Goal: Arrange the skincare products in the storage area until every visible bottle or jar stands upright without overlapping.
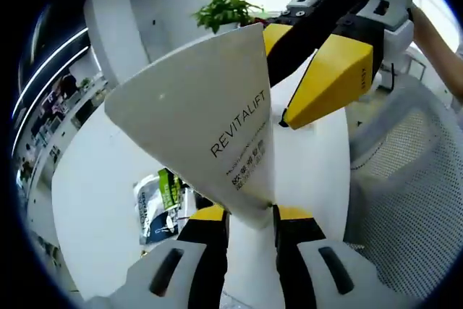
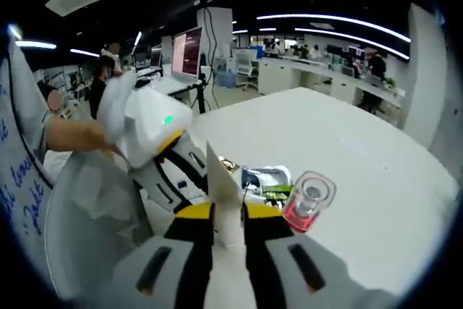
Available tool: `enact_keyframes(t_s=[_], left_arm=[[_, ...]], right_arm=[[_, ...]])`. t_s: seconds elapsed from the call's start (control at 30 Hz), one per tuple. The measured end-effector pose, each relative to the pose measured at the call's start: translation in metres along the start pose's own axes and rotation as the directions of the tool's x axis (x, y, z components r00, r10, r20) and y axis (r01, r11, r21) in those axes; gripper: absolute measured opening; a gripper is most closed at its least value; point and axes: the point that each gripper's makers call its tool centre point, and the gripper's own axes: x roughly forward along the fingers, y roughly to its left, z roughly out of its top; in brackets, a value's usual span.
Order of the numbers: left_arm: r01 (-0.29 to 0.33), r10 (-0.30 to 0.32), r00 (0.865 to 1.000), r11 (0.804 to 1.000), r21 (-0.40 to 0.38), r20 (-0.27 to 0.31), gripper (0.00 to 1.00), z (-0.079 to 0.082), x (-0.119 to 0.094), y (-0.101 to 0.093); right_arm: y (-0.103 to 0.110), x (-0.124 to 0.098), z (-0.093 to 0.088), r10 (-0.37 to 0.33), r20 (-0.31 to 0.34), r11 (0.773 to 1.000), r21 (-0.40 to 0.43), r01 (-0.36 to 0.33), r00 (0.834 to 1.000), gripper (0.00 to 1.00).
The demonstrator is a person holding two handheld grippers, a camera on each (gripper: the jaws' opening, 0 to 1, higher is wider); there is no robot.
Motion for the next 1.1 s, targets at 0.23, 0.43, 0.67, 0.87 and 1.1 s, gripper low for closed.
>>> enact_keyframes(t_s=[0.23,0.43,0.67,0.87,1.1], left_arm=[[-0.012,0.012,1.0,1.0,-0.008,0.001,0.21,0.0,0.005,0.003],[-0.014,0.014,1.0,1.0,-0.012,0.001,0.21,0.0,0.008,0.003],[-0.026,0.026,1.0,0.999,-0.023,0.012,0.21,0.002,0.01,0.005],[-0.033,0.033,0.999,0.999,-0.033,0.017,0.21,0.003,0.011,0.007],[-0.041,0.042,0.999,0.998,-0.037,0.019,0.21,0.005,0.014,0.011]], right_arm=[[-0.007,-0.002,0.011,0.012,-0.047,0.995,-0.094,-0.017,0.999,0.17],[-0.008,-0.001,0.02,0.061,-0.135,0.977,-0.196,-0.087,0.989,0.18],[-0.003,0.009,0.028,0.127,-0.319,0.911,-0.338,-0.237,0.939,0.18],[-0.001,0.018,0.024,0.146,-0.458,0.861,-0.378,-0.341,0.877,0.17],[-0.004,0.023,0.02,0.147,-0.558,0.818,-0.396,-0.417,0.817,0.11]])
